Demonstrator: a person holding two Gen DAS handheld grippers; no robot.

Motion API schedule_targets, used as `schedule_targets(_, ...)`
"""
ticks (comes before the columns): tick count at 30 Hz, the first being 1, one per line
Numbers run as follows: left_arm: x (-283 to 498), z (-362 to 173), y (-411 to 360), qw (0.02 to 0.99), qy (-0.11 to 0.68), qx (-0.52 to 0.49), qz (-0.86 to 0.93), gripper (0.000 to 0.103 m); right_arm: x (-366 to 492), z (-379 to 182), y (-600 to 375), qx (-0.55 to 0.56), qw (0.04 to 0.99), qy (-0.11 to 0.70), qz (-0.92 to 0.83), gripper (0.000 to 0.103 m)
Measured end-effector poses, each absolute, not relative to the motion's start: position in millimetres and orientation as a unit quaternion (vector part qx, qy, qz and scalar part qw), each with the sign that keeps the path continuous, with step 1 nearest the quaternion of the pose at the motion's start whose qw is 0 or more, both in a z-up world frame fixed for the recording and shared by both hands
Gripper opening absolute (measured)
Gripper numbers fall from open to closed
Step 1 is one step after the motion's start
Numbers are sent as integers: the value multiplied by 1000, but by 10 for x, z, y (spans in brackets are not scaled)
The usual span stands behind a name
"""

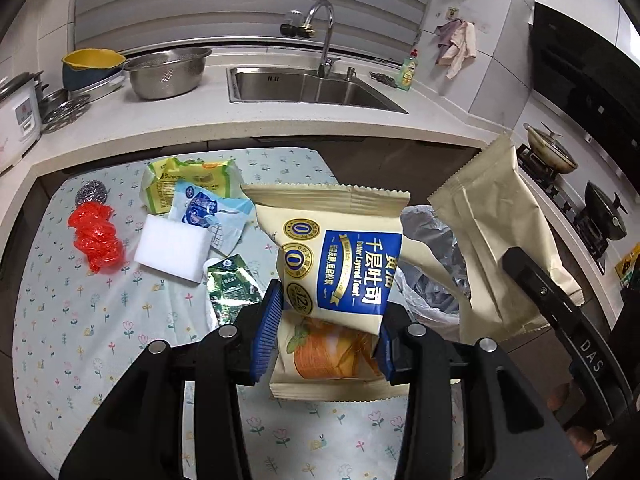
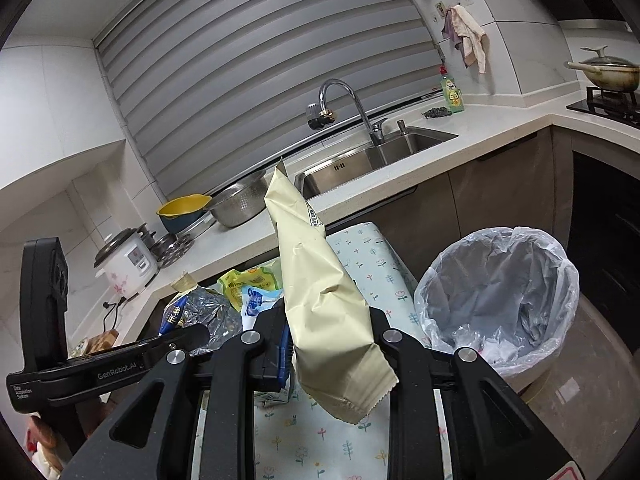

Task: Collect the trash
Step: 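Carry the toast bag and beige bag with both tools over the bin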

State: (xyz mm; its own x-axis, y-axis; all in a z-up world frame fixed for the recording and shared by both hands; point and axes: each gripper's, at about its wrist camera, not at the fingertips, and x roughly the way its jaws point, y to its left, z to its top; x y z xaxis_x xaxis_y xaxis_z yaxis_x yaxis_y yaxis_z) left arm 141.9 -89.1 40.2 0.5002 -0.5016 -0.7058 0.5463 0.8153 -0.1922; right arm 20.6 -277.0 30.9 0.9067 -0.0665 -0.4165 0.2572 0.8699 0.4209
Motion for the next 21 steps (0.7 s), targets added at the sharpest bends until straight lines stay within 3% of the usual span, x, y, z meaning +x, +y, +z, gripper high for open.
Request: schedule_targets(21,1206,84,-2490,818,404,92,-399,40,-76,-90,-3979,274,920,212,-181,22)
